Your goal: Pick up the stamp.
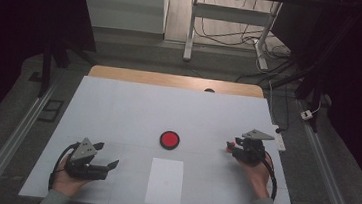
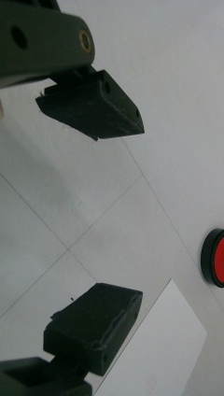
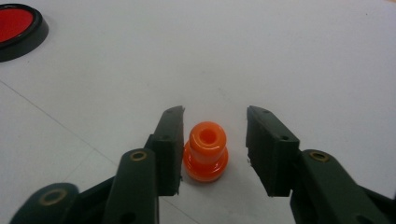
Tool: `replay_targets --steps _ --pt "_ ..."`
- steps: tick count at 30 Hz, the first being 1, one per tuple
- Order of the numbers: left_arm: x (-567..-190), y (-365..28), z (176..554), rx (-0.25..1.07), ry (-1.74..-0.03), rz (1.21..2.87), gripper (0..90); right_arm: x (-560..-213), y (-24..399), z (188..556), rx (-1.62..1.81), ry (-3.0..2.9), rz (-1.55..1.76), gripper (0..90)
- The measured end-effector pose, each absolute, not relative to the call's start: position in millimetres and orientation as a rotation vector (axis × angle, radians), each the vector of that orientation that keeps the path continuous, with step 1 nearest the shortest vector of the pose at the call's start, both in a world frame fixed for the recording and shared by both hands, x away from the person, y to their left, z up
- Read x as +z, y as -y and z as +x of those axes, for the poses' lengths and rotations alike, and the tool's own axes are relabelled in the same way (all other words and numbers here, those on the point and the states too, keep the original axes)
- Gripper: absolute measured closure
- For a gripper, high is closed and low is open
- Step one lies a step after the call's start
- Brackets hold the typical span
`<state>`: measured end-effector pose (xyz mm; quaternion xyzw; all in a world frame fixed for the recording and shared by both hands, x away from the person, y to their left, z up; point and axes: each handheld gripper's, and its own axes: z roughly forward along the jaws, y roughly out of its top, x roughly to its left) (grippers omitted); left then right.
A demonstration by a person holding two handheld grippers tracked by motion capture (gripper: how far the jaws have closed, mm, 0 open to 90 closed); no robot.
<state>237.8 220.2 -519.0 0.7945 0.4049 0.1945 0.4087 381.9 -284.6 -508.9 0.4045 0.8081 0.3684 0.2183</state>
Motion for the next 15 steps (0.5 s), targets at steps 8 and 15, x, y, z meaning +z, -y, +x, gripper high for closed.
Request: replay_targets --steps 8,15 --pt "-519.7 -220.5 238.3 0.486 -1.021 2.004 18.5 -511.5 283.4 382.8 1.023 -2.26 1.115 65.6" --pt "-519.8 -220.5 238.4 0.484 -1.022 2.005 18.5 -512.4 283.4 383.4 1.033 -2.271 1.117 71.4"
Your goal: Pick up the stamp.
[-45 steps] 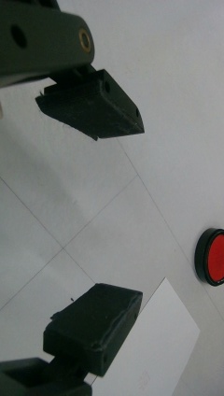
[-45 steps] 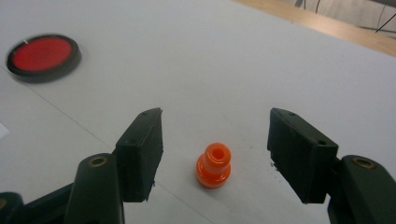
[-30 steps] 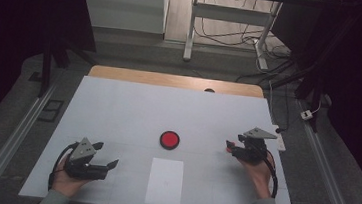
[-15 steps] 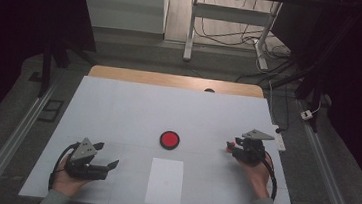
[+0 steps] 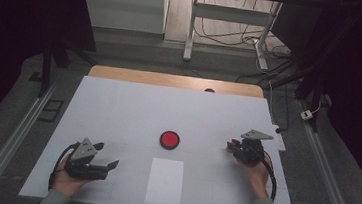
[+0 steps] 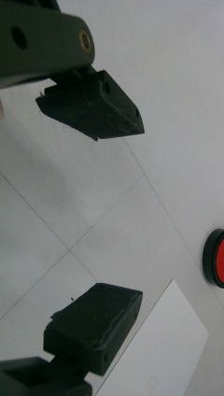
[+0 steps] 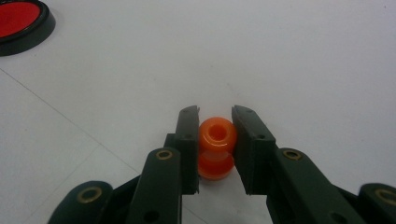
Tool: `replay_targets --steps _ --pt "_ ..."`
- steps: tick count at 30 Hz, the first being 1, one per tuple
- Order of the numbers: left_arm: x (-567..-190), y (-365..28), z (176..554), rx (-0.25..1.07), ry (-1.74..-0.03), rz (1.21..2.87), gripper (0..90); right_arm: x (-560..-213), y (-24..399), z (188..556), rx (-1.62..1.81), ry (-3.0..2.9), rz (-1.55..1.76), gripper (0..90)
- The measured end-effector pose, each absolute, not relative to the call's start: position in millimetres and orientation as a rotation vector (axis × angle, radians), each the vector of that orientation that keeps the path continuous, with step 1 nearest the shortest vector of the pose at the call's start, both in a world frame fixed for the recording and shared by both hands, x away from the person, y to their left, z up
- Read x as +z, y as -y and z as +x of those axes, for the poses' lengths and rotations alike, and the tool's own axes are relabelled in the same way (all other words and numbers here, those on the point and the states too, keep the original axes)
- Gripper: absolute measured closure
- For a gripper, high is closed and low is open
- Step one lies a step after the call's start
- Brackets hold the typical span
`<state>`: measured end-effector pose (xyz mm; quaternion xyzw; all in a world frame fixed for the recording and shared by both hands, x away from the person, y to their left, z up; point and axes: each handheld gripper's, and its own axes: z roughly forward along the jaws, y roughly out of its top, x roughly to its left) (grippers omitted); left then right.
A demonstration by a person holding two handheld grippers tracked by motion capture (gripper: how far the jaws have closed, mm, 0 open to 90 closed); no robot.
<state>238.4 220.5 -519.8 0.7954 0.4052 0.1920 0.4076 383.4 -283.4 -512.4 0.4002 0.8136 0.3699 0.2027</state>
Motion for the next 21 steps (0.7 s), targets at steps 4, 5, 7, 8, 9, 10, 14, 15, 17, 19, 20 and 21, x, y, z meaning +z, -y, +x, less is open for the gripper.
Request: replay_targets --steps 4,5,7,8,9,10,14,15,17,19,20,21 --pt "-520 -221 238 0.485 -1.022 2.003 18.6 -511 285 383 1.039 -2.26 1.124 71.8" --pt "-520 -221 238 0.485 -1.022 2.003 18.6 -511 285 383 1.039 -2.26 1.124 71.8" --pt "-520 -221 238 0.484 -1.023 2.003 18.6 -509 286 382 1.057 -2.249 1.12 71.8" --pt "-520 -221 238 0.484 -1.022 2.003 18.6 -509 286 382 1.06 -2.245 1.118 71.8" --pt "-520 -221 238 0.484 -1.022 2.004 18.5 -508 286 381 1.074 -2.238 1.119 71.8" --pt "-520 -221 238 0.485 -1.021 2.005 18.5 -508 286 381 1.074 -2.238 1.119 71.8" --pt "-520 -221 238 0.485 -1.021 2.006 18.7 -505 287 380 1.094 -2.235 1.11 71.8" --pt "-520 -221 238 0.485 -1.022 2.006 18.7 -504 287 380 1.102 -2.234 1.11 71.8" --pt "-520 -221 239 0.484 -1.022 2.005 18.7 -502 288 379 1.129 -2.227 1.112 71.8" --pt "-520 -221 239 0.484 -1.022 2.006 18.7 -500 287 378 1.149 -2.222 1.112 71.8" --pt "-520 -221 239 0.483 -1.022 2.006 18.7 -499 287 376 1.169 -2.215 1.109 71.8" --pt "-520 -221 239 0.482 -1.022 2.006 18.7 -499 287 376 1.169 -2.215 1.109 71.8"
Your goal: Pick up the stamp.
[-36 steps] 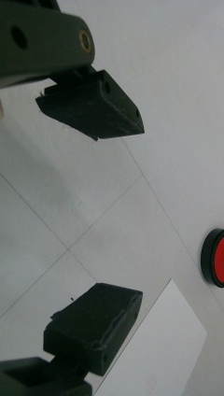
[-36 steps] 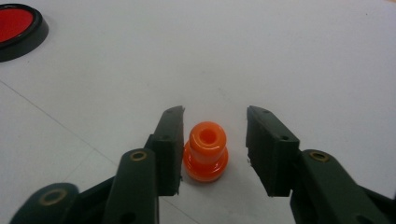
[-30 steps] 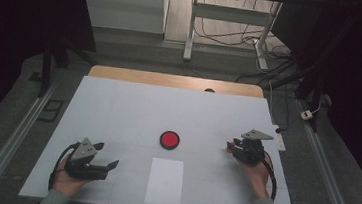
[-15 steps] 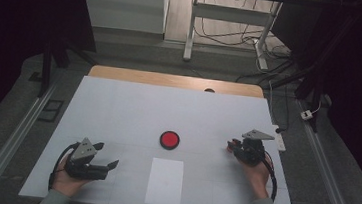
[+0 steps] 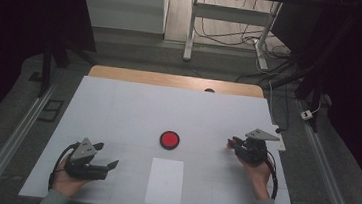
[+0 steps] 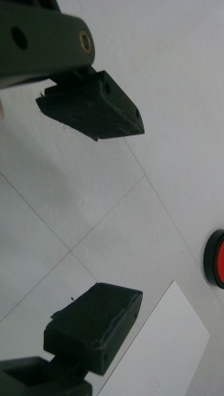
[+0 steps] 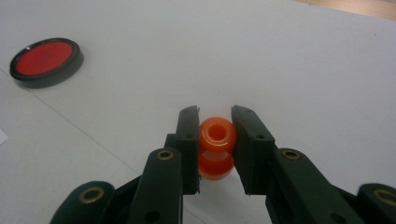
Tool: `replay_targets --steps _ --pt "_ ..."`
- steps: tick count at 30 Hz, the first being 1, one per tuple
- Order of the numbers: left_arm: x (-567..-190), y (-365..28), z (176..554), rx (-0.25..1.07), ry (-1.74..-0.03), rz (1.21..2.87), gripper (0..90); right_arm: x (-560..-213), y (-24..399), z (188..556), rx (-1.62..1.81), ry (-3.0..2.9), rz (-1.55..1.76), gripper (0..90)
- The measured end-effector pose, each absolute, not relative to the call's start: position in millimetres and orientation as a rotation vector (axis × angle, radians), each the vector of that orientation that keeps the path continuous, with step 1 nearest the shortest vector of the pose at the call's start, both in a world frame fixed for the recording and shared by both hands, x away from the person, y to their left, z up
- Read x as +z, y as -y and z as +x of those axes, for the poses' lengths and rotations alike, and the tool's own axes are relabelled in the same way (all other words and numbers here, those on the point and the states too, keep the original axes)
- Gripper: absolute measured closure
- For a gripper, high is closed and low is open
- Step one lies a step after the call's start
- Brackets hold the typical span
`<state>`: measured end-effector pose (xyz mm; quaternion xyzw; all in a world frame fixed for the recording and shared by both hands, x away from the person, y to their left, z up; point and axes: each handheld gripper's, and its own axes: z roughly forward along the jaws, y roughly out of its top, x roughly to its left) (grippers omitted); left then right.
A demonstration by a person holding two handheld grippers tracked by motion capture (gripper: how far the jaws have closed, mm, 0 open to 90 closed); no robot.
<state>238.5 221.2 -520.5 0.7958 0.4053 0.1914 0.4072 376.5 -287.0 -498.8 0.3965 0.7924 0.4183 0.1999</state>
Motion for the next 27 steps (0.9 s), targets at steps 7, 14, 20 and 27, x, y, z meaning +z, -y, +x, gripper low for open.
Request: replay_targets --steps 7,14,20,27 --pt "-521 -221 239 0.484 -1.024 2.011 18.8 -493 286 371 1.207 -2.213 1.091 71.8" --pt "-521 -221 239 0.487 -1.024 2.011 18.9 -488 283 367 1.255 -2.205 1.075 71.8" --pt "-522 -222 240 0.487 -1.027 2.013 18.9 -485 282 364 1.276 -2.203 1.065 71.8" --pt "-522 -221 240 0.488 -1.027 2.015 18.9 -482 279 360 1.309 -2.204 1.051 71.8"
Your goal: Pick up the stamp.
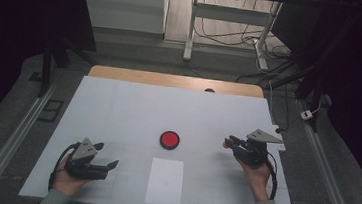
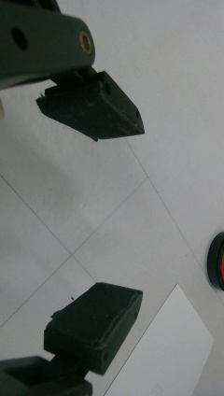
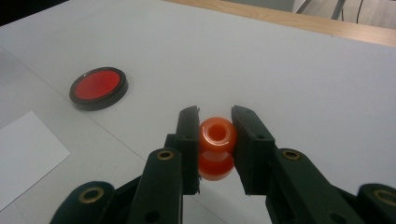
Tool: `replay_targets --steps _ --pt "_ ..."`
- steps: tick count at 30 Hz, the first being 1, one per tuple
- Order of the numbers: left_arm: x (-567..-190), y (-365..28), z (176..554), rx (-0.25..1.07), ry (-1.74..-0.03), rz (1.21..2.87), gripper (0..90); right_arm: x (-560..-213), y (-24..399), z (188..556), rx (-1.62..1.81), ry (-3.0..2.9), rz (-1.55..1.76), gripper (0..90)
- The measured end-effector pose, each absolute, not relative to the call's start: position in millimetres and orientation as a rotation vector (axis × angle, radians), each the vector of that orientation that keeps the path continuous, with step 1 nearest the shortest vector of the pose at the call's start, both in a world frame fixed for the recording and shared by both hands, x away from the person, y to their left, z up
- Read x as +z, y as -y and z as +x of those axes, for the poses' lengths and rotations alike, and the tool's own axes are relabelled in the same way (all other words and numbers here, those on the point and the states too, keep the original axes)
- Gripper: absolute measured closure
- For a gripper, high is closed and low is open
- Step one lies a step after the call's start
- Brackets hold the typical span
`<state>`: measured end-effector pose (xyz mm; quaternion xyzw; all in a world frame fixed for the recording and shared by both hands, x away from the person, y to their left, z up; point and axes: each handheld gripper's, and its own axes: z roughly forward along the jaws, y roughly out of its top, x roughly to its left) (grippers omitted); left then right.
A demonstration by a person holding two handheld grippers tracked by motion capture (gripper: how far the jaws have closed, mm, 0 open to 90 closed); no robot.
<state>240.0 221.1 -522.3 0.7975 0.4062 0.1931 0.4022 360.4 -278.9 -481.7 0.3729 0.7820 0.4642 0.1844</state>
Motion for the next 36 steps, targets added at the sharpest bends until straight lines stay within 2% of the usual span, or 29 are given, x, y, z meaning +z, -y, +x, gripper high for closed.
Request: replay_targets --steps 36 --pt "-522 -221 239 0.492 -1.02 2.016 19.3 -463 223 333 1.439 -2.27 0.82 71.8"
